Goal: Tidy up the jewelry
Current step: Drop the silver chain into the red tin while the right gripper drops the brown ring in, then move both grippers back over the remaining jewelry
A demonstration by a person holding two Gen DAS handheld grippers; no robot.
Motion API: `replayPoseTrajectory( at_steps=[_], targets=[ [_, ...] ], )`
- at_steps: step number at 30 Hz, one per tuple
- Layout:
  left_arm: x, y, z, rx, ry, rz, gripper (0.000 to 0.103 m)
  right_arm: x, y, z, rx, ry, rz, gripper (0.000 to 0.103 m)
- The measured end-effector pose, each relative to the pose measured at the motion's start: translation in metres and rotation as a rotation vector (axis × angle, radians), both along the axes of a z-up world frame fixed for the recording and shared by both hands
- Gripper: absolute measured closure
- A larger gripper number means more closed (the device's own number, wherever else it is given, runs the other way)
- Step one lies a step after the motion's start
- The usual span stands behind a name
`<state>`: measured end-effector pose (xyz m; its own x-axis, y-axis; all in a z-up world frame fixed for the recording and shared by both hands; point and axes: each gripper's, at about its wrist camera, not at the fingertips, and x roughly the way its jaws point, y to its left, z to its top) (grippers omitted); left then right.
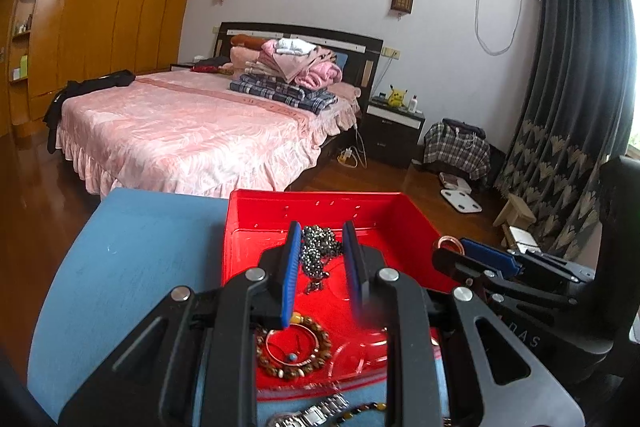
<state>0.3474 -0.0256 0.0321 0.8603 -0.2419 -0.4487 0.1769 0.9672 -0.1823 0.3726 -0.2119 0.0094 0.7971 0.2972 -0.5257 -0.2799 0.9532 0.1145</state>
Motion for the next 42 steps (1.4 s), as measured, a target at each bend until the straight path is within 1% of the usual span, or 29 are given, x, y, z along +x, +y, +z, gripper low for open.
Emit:
replayPoseTrajectory(
  at_steps=[1, 2, 3, 4, 5, 6, 8, 9, 10, 11, 12, 13, 14, 18, 21, 24, 28, 31, 35, 38, 42],
  targets=[
    [0.004, 0.0, -0.003, 0.002, 0.012, -0.006, 0.083, 0.003, 0.001, -0.003, -0.004, 0.004, -0.002, 0.073],
    [0.006, 0.001, -0.004, 0.005, 0.021, -0.007, 0.082, 0.006, 0.001, -0.006, -0.01, 0.009, -0.007, 0.068],
    [0.01, 0.003, -0.007, 0.008, 0.03, -0.002, 0.078, 0.009, 0.002, -0.01, -0.019, 0.018, -0.012, 0.061],
    [0.011, 0.004, -0.009, 0.006, 0.041, -0.002, 0.071, 0.009, 0.003, -0.013, -0.024, 0.024, -0.013, 0.058],
    [0.011, 0.007, -0.01, 0.001, 0.046, 0.004, 0.054, 0.01, 0.002, -0.016, -0.029, 0.027, -0.017, 0.052],
    [0.011, 0.01, -0.011, -0.002, 0.04, 0.013, 0.047, 0.009, 0.001, -0.017, -0.031, 0.026, -0.023, 0.046],
    [0.007, 0.014, -0.011, 0.003, 0.035, 0.024, 0.044, 0.005, -0.003, -0.019, -0.026, 0.021, -0.032, 0.04],
    [0.003, 0.016, -0.012, 0.005, 0.037, 0.026, 0.04, 0.001, -0.006, -0.021, -0.017, 0.017, -0.04, 0.036],
    [-0.001, 0.017, -0.012, 0.006, 0.038, 0.031, 0.038, -0.001, -0.009, -0.021, -0.013, 0.015, -0.043, 0.033],
    [-0.004, 0.019, -0.012, 0.008, 0.036, 0.033, 0.035, -0.008, -0.013, -0.022, -0.006, 0.013, -0.049, 0.028],
    [-0.011, 0.02, -0.011, 0.012, 0.031, 0.035, 0.032, -0.011, -0.015, -0.023, -0.002, 0.011, -0.052, 0.025],
    [-0.016, 0.02, -0.01, 0.02, 0.026, 0.039, 0.029, -0.015, -0.018, -0.024, 0.002, 0.009, -0.052, 0.024],
    [-0.021, 0.02, -0.009, 0.03, 0.022, 0.047, 0.025, -0.02, -0.021, -0.025, 0.008, 0.008, -0.054, 0.021],
    [-0.047, 0.022, -0.006, 0.047, 0.007, 0.067, 0.016, -0.043, -0.037, -0.029, 0.044, 0.023, -0.063, 0.017],
    [-0.065, 0.021, -0.008, 0.058, 0.01, 0.073, 0.013, -0.06, -0.047, -0.032, 0.07, 0.038, -0.083, 0.014],
    [-0.079, 0.019, -0.015, 0.07, 0.033, 0.077, 0.012, -0.078, -0.056, -0.04, 0.088, 0.063, -0.099, 0.012],
    [-0.095, 0.02, -0.029, 0.055, 0.076, 0.079, 0.011, -0.096, -0.06, -0.054, 0.101, 0.096, -0.106, 0.011],
    [-0.105, 0.019, -0.041, 0.067, 0.102, 0.089, 0.011, -0.108, -0.059, -0.065, 0.098, 0.13, -0.093, 0.011],
    [-0.117, 0.019, -0.058, 0.078, 0.146, 0.099, 0.011, -0.124, -0.058, -0.073, 0.097, 0.143, -0.095, 0.011],
    [-0.122, 0.02, -0.067, 0.09, 0.162, 0.103, 0.011, -0.132, -0.055, -0.075, 0.109, 0.147, -0.091, 0.011],
    [-0.125, 0.021, -0.077, 0.113, 0.182, 0.108, 0.011, -0.138, -0.053, -0.075, 0.092, 0.138, -0.086, 0.011]
  ],
)
